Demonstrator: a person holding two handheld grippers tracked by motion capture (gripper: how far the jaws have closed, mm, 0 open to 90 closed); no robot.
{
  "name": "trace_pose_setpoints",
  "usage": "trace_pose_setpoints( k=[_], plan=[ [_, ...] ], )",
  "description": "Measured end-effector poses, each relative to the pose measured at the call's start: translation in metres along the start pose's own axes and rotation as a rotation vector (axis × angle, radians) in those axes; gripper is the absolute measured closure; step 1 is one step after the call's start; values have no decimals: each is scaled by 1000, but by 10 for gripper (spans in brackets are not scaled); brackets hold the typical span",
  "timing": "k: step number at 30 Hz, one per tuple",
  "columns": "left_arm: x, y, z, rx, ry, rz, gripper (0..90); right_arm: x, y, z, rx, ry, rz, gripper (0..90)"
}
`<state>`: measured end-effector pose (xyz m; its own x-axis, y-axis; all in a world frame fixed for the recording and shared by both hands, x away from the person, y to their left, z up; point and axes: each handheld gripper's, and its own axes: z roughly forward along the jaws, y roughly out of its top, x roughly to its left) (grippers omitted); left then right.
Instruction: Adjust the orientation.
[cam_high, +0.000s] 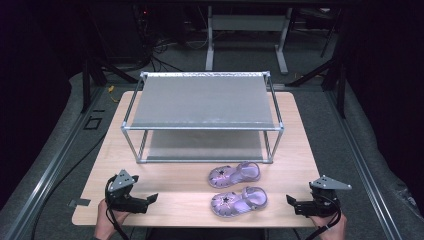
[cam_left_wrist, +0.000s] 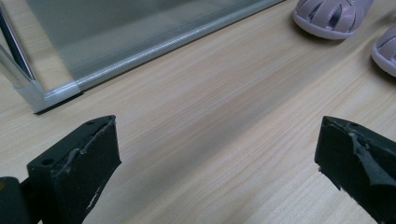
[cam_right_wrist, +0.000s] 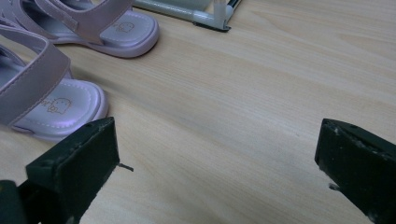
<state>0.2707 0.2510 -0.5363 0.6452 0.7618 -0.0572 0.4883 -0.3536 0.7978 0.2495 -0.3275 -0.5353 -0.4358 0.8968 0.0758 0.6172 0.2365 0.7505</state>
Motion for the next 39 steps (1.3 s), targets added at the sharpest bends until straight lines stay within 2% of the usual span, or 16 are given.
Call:
trace_pose_setpoints(
  k=[11, 18, 22, 28, 34, 36, 38, 39],
  plan=[
    [-12, 10, 1, -6, -27, 28, 0, 4, 2, -4, -9, -3, -2, 0],
    [-24, 23, 6, -33, -53, 49, 0, 5, 8, -8, -10, -9, -18, 0],
    [-33, 32, 11, -31, -71, 79, 0, 7, 11, -7, -4, -5, -28, 0],
    [-53, 48, 26, -31, -112, 127, 0, 5, 10, -5, -18, -2, -10, 0],
    [-70, 57, 46, -26, -163, 138, 0, 5, 9, -2, -3, -7, -6, 0],
    [-77, 60, 52, -23, -182, 153, 0, 4, 8, -2, -1, 0, -3, 0],
    [-89, 66, 61, -16, -207, 178, 0, 3, 8, -2, -6, -5, 2, 0],
    [-89, 66, 61, -16, -207, 178, 0, 3, 8, -2, -6, -5, 2, 0]
  ],
)
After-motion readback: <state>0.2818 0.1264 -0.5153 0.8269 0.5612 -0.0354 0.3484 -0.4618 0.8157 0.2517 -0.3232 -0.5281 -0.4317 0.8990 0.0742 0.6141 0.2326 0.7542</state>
